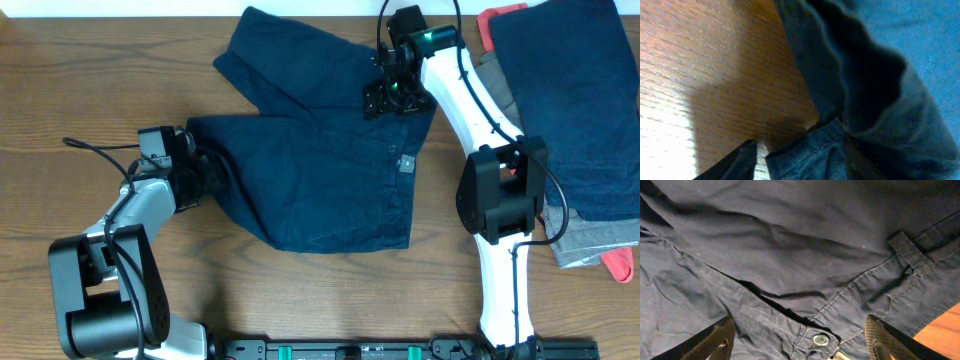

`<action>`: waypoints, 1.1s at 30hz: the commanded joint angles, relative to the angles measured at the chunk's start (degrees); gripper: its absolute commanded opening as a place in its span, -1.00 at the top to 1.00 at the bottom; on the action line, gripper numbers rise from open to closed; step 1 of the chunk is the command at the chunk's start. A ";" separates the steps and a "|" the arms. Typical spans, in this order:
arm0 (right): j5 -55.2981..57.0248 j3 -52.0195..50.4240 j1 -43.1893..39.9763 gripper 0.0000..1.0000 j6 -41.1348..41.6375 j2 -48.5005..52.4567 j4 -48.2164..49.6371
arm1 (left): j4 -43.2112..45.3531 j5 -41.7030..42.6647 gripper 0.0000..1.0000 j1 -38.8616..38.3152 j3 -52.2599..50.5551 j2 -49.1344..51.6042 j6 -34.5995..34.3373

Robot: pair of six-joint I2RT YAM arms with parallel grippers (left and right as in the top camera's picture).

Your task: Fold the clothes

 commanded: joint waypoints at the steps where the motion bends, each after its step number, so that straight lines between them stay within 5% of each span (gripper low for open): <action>1: 0.57 -0.24 -0.26 -0.62 -0.55 -1.46 -0.07 | -1.16 0.74 -0.06 -0.42 -2.03 2.14 -0.31; 14: 0.57 -0.24 -0.22 -0.62 -0.52 -1.46 -0.13 | -1.16 0.76 0.87 -0.52 -2.67 2.14 -1.64; 23: 0.57 -0.24 -0.22 -0.62 -0.52 -1.46 -0.63 | -2.93 0.24 0.88 0.20 -2.25 1.20 -1.60; 33: 0.57 -0.24 -0.22 -0.62 -0.55 -1.46 -0.57 | -22.53 -8.59 0.88 5.88 -1.03 -12.13 -1.27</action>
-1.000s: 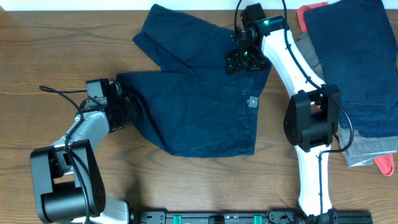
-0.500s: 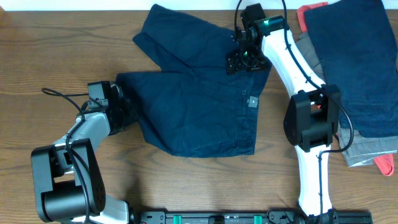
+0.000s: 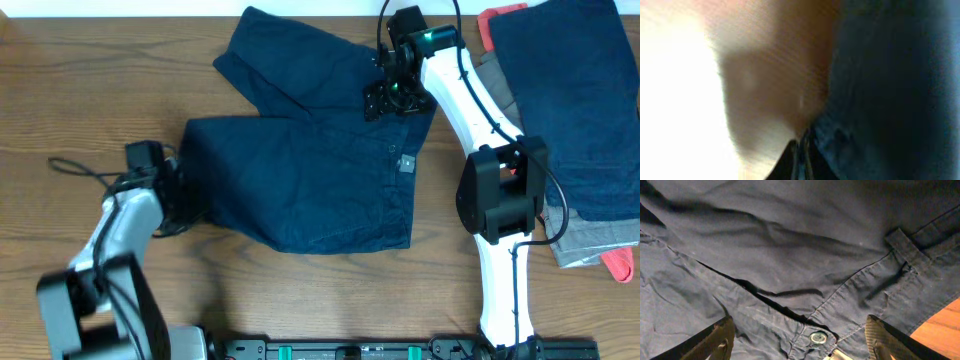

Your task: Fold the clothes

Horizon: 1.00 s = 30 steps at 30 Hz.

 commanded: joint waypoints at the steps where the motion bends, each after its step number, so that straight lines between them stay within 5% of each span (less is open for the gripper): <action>1: 0.11 -0.24 -0.22 -0.62 -0.52 -1.46 -0.09 | -5.38 -3.85 0.88 1.62 0.11 -6.05 0.37; 8: 0.09 -0.24 -0.22 -0.62 -0.52 -1.46 -0.11 | -15.06 -5.20 0.88 1.64 0.11 -9.68 0.37; 17: 0.09 -0.24 -0.20 -0.66 -0.55 -1.46 -0.85 | -20.33 -20.48 0.87 1.66 0.15 -9.73 0.33; 19: 0.02 -0.24 -0.20 -0.67 -0.55 -1.46 -1.20 | -19.50 -20.52 0.66 1.66 0.39 -9.73 0.35; 22: -0.11 -0.24 -0.22 -0.67 -0.57 -1.46 -1.75 | -16.79 -20.50 -0.01 1.66 1.62 -9.73 0.35; 30: -0.42 -0.24 -0.11 -0.68 -0.55 -1.46 -4.13 | -6.49 -20.44 -0.11 1.64 7.65 -9.73 3.50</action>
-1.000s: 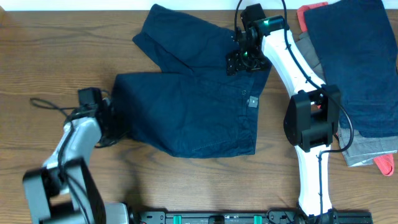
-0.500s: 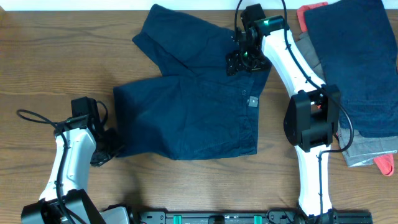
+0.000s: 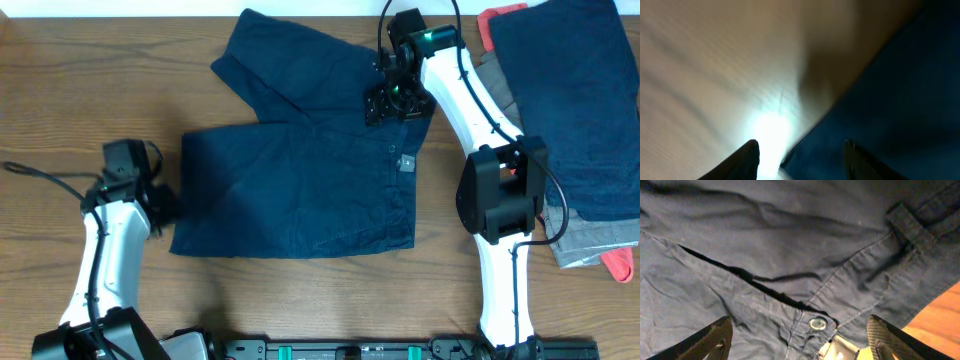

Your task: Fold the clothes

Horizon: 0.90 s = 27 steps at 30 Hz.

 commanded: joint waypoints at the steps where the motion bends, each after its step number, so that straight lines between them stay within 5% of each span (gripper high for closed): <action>1: -1.07 -0.24 -0.11 -0.68 -0.50 -1.46 -1.46 | 3.26 -1.07 -0.11 0.13 3.65 -0.44 3.41; 12: -3.93 -1.95 4.46 -0.46 3.87 -1.46 -0.83 | 19.41 15.37 -0.31 -1.38 6.10 0.44 7.54; 27: -3.96 -18.40 7.85 -0.39 10.69 -1.46 14.21 | 23.63 15.56 -0.31 -11.78 25.59 18.16 10.71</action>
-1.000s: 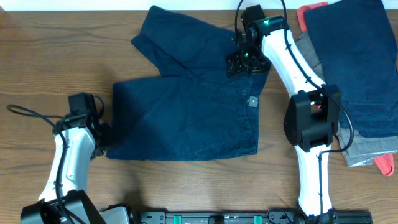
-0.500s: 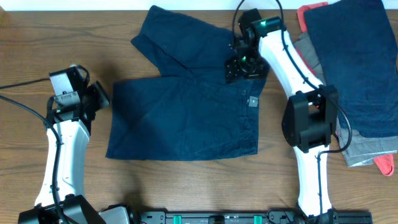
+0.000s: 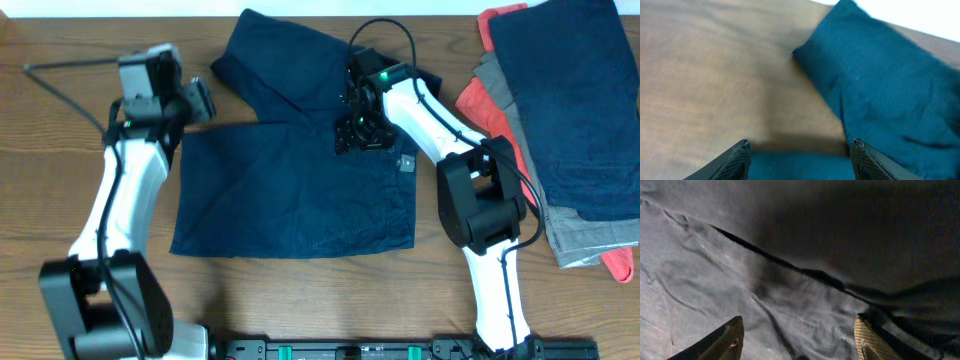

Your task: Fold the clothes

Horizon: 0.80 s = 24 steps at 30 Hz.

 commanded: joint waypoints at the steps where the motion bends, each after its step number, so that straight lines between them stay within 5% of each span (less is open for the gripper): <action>1: 0.39 -3.85 0.09 -0.39 1.70 0.13 -0.04 | 0.20 0.57 -0.31 -1.40 6.10 4.48 2.69; 24: -0.46 -12.17 4.33 -0.52 1.29 -4.35 -4.15 | 7.82 -3.82 -0.30 -9.01 15.30 22.03 6.08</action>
